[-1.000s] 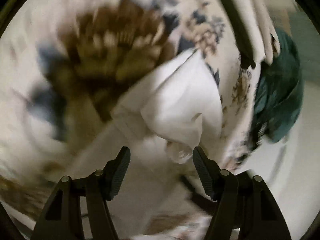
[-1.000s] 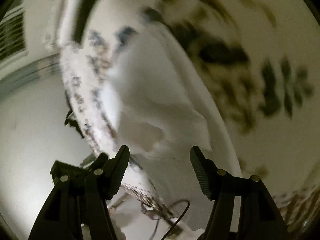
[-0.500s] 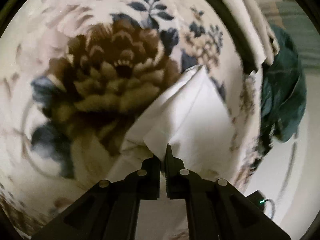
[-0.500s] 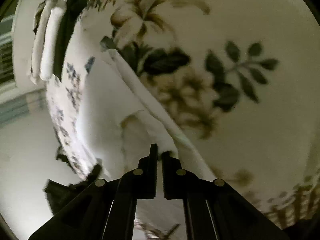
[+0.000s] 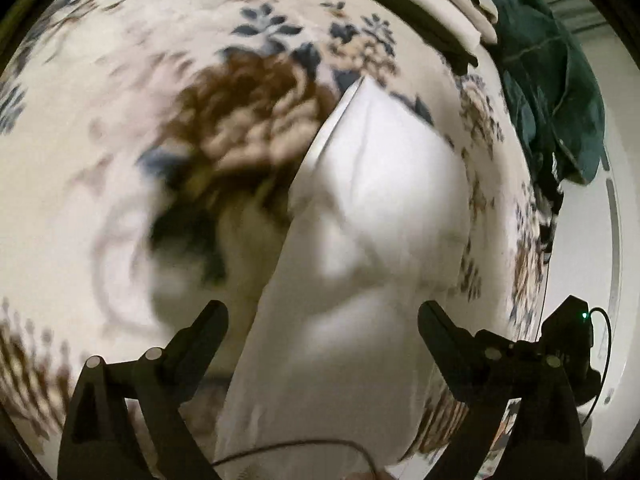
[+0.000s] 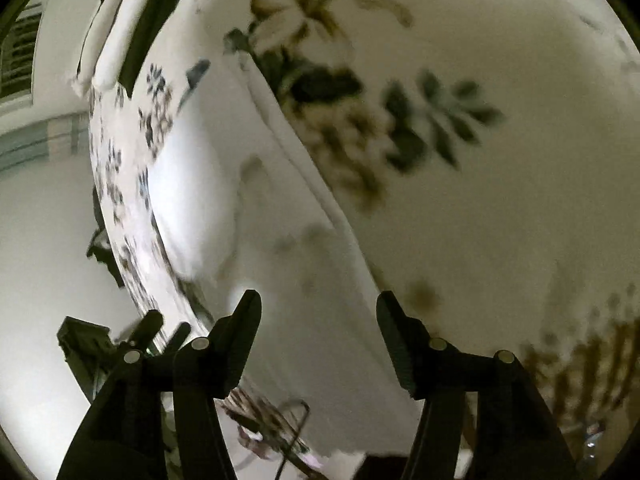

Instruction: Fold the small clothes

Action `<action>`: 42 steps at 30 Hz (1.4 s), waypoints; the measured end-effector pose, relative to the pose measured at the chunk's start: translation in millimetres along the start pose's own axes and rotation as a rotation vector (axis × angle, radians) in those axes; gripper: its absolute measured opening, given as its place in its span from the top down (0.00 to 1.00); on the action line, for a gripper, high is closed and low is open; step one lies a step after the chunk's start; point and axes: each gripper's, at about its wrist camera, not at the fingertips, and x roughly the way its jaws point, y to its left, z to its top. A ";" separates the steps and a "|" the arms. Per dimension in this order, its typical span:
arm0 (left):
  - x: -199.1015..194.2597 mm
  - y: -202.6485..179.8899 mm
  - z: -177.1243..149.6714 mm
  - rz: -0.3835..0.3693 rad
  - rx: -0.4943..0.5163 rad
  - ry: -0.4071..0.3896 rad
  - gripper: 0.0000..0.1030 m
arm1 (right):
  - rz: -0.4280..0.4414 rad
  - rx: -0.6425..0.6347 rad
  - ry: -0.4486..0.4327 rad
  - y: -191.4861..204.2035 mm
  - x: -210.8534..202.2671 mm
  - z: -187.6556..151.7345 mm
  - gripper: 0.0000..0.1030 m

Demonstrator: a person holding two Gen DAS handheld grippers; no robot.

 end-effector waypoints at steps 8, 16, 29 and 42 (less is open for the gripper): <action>15.8 38.8 -99.2 0.030 -0.083 0.109 0.06 | -0.010 -0.023 0.169 -78.9 14.9 -78.8 0.40; 61.4 52.7 -159.6 0.037 -0.028 0.172 0.06 | 0.067 0.046 0.196 -130.7 49.3 -122.7 0.35; 28.1 64.1 -175.3 -0.033 -0.018 0.042 0.95 | 0.126 -0.082 0.212 -104.2 71.3 -138.4 0.69; -52.2 52.6 -111.3 -0.449 -0.341 -0.127 0.96 | 0.295 -0.076 0.179 -53.8 -4.7 -119.2 0.91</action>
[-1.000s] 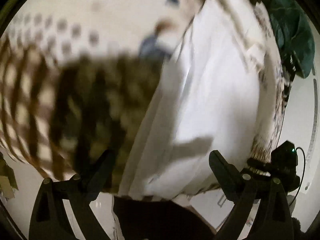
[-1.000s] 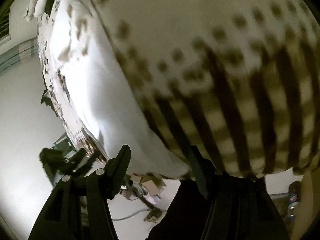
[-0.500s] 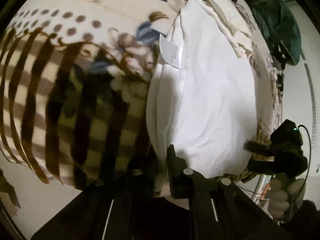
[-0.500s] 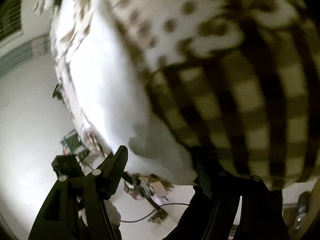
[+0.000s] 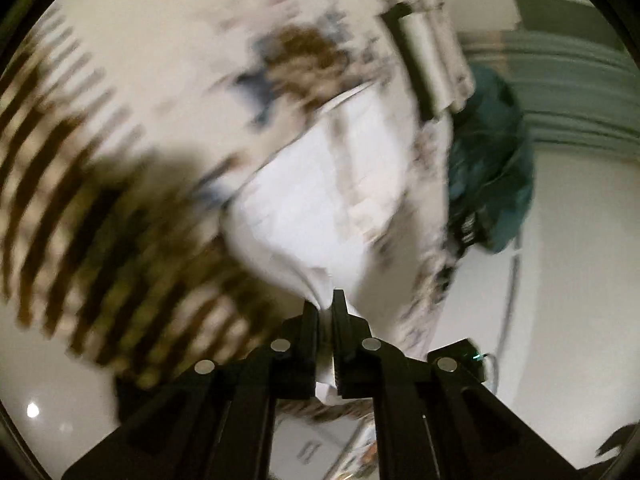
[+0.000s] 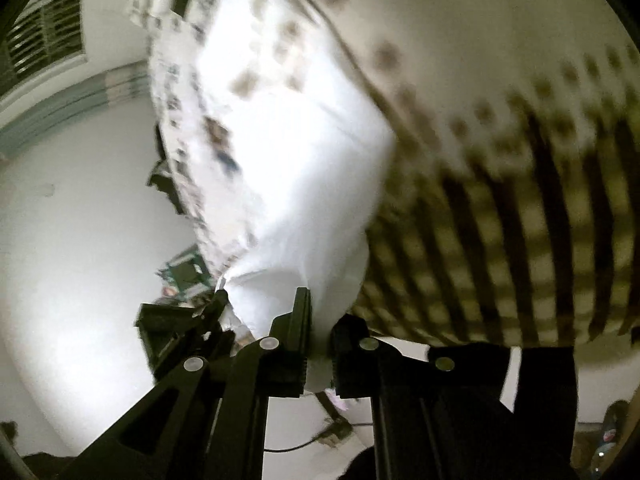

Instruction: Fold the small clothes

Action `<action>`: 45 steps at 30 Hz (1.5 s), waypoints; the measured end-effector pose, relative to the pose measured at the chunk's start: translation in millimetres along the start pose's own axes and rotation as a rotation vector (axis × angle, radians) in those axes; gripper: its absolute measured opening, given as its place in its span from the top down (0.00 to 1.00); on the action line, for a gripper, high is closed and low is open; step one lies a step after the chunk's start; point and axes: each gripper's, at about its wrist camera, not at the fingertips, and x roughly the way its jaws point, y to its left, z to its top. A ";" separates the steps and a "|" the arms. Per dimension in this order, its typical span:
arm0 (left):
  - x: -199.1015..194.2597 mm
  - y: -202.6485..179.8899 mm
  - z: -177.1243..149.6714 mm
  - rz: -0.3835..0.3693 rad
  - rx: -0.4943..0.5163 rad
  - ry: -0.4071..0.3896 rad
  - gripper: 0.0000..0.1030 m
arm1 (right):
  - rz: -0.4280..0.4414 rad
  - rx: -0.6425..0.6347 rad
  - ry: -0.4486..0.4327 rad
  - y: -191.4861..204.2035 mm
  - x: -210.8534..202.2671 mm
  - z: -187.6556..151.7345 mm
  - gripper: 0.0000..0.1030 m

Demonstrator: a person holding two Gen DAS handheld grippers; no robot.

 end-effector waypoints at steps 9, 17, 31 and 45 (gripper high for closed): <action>89.5 -89.2 149.2 -0.056 0.124 -0.073 0.96 | 0.081 0.013 -0.161 85.4 -25.1 143.2 0.91; 113.5 -101.2 227.1 0.023 0.118 -0.129 0.31 | 0.163 0.097 -0.256 98.3 -20.2 268.5 0.31; 195.9 -106.9 215.3 0.309 0.489 0.047 0.96 | -0.259 -0.077 -0.238 85.7 12.0 289.5 0.94; 110.8 -69.3 184.8 0.327 0.389 0.070 0.52 | -0.312 -0.128 -0.265 102.0 -15.6 274.1 0.56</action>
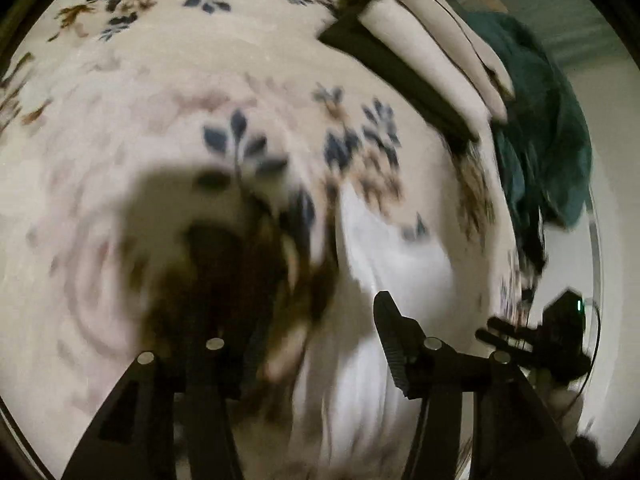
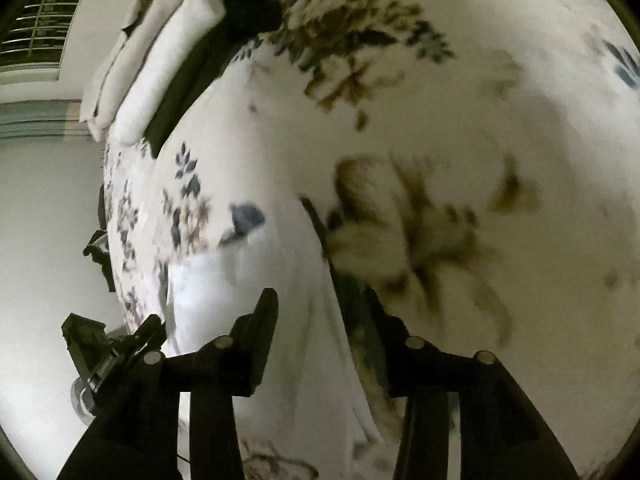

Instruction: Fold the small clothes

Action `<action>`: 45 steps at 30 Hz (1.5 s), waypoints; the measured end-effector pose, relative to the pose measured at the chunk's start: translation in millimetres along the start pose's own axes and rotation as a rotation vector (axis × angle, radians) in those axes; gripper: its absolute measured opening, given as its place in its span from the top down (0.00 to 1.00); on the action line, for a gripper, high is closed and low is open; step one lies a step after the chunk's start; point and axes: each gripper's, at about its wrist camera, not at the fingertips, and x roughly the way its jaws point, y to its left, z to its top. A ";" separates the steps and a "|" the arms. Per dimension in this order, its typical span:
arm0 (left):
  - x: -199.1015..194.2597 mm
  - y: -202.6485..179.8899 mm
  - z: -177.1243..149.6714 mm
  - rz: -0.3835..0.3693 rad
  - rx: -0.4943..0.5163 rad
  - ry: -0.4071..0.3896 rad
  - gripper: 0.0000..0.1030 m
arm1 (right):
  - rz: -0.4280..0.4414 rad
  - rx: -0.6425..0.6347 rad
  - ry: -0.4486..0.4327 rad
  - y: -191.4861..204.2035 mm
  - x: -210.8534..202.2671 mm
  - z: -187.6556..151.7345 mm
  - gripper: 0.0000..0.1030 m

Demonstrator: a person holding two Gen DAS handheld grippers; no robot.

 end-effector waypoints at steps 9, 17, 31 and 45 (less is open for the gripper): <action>13.4 -9.5 -69.9 0.019 0.022 0.032 0.97 | 0.054 0.038 0.201 -28.4 25.0 -92.9 0.54; 0.0 -5.3 -64.6 0.097 0.107 0.031 0.98 | -0.022 -0.005 0.125 -25.3 18.2 -109.1 0.95; 41.0 37.8 -132.0 -0.376 -0.644 0.005 0.21 | 0.120 0.229 0.130 -52.6 -2.6 -122.2 0.43; 5.9 73.8 -120.4 -0.180 -0.632 -0.098 0.61 | 0.247 0.461 0.113 -94.7 38.6 -132.8 0.88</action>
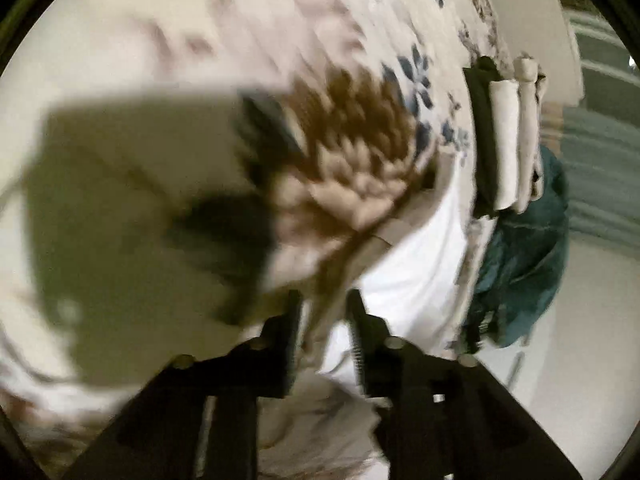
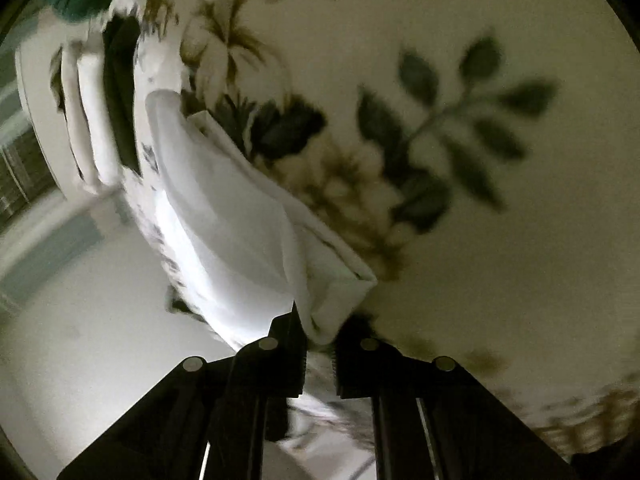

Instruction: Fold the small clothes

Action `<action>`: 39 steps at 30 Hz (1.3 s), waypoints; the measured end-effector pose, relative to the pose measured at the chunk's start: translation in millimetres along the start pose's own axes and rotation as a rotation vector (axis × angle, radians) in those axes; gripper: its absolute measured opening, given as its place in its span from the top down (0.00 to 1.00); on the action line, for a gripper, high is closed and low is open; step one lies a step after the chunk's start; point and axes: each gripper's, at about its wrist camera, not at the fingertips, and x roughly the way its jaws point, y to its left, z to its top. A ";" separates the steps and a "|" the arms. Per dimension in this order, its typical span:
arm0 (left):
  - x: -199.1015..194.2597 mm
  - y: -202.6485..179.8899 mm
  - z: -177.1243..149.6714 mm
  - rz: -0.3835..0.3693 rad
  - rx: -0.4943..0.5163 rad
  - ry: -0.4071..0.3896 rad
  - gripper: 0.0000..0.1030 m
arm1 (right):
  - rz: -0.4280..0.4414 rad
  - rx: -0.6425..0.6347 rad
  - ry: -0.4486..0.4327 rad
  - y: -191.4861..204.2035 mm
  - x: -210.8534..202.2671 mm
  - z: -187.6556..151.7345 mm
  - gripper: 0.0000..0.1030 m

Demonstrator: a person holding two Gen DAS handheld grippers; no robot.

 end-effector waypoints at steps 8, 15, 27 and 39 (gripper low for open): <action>37.7 -113.5 40.0 0.055 0.412 0.017 0.37 | -0.197 -0.349 -0.055 67.3 -46.4 9.2 0.44; 105.4 -158.4 71.0 0.110 0.671 0.097 0.96 | -0.119 -0.400 -0.092 140.6 1.6 93.1 0.51; 100.1 -125.2 104.2 0.073 0.441 0.104 0.93 | -0.216 -0.450 -0.259 157.6 -10.4 117.3 1.00; 44.5 -78.4 27.5 0.124 0.418 0.186 0.51 | -0.139 -0.428 0.113 112.0 3.7 58.5 0.42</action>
